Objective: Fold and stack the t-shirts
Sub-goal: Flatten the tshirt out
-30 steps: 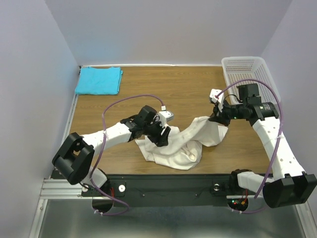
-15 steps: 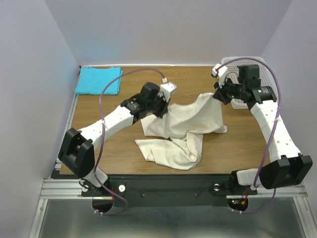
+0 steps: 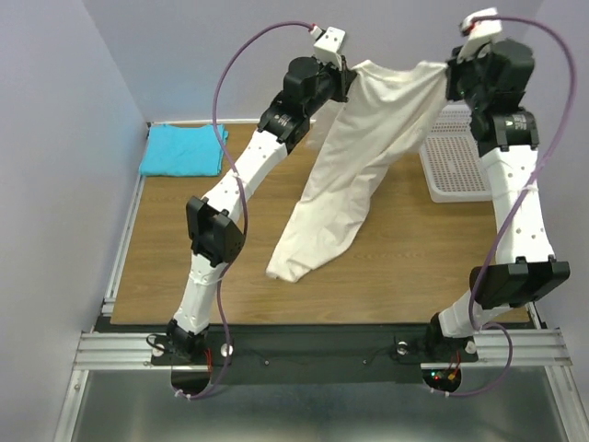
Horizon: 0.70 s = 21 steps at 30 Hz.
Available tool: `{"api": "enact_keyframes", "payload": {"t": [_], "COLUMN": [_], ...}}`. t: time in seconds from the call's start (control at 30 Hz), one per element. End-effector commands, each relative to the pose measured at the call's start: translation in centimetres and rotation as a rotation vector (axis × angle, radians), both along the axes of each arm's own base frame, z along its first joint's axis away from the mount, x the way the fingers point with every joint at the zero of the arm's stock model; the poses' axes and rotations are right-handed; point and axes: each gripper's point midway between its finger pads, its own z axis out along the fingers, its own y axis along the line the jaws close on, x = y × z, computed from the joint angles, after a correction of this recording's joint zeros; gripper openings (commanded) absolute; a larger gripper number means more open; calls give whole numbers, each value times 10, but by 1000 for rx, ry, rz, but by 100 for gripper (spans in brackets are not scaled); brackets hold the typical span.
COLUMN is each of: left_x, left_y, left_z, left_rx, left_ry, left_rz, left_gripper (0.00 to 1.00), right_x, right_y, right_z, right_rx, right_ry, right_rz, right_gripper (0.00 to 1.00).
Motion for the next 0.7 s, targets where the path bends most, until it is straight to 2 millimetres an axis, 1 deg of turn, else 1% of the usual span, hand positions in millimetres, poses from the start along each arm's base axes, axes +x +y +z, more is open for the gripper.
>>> {"api": "enact_keyframes", "payload": {"t": [0.0,0.03,0.1,0.13,0.17,0.23,0.27,0.3,0.33,0.37,0.4,0.43,0.47,0.5,0.53,0.57,0.6,0.63,0.67], "left_x": [-42,-52,-61,-77,-68,-67,-82,-63,-66,-66,-55,-54,-54,-46,-45,-45,-48,-47,-46], "left_y": [21,35,52,71,83,105,127,144,158,166,194,204,215,226,231,232,229,231,231], "left_z": [142,160,172,193,178,172,186,148,124,110,92,74,58,8,-15,-60,-83,-105,-130], "left_rx": [-311,-351,-341,-357,-329,-307,-312,-259,-233,-212,-187,-168,-149,-99,-77,-42,-15,10,38], "left_ry": [-262,-313,-367,-406,-385,-373,-398,-340,-298,-274,-244,-210,-180,-81,-36,56,104,150,203], "left_rz": [-46,-27,16,42,80,111,134,179,194,182,220,214,208,198,190,169,124,121,114], "left_gripper": [0,0,0,0,0,0,0,0,0,0,0,0,0,0,0,0,0,0,1], "right_x": [-23,-34,-47,-52,-66,-71,-75,-77,-81,-79,-102,-123,-135,-142,-159,-165,-167,-175,-178], "right_y": [-26,-23,-16,-9,0,15,25,51,66,84,118,138,156,173,193,200,204,212,216], "right_z": [133,156,175,178,187,181,176,153,134,97,73,58,31,-19,-43,-65,-86,-125,-139], "right_rx": [111,113,122,122,120,126,127,117,126,146,159,173,196,257,274,276,285,305,277], "right_ry": [-372,-427,-474,-481,-500,-477,-457,-378,-310,-205,-121,-74,-4,130,194,234,281,376,385], "right_rz": [-104,-88,-45,-6,50,134,187,339,425,535,785,902,1011,1073,1144,1172,1168,1178,1184], "right_gripper": [1,1,1,1,1,1,1,1,1,1,1,1,1,1,1,0,1,1,0]}}
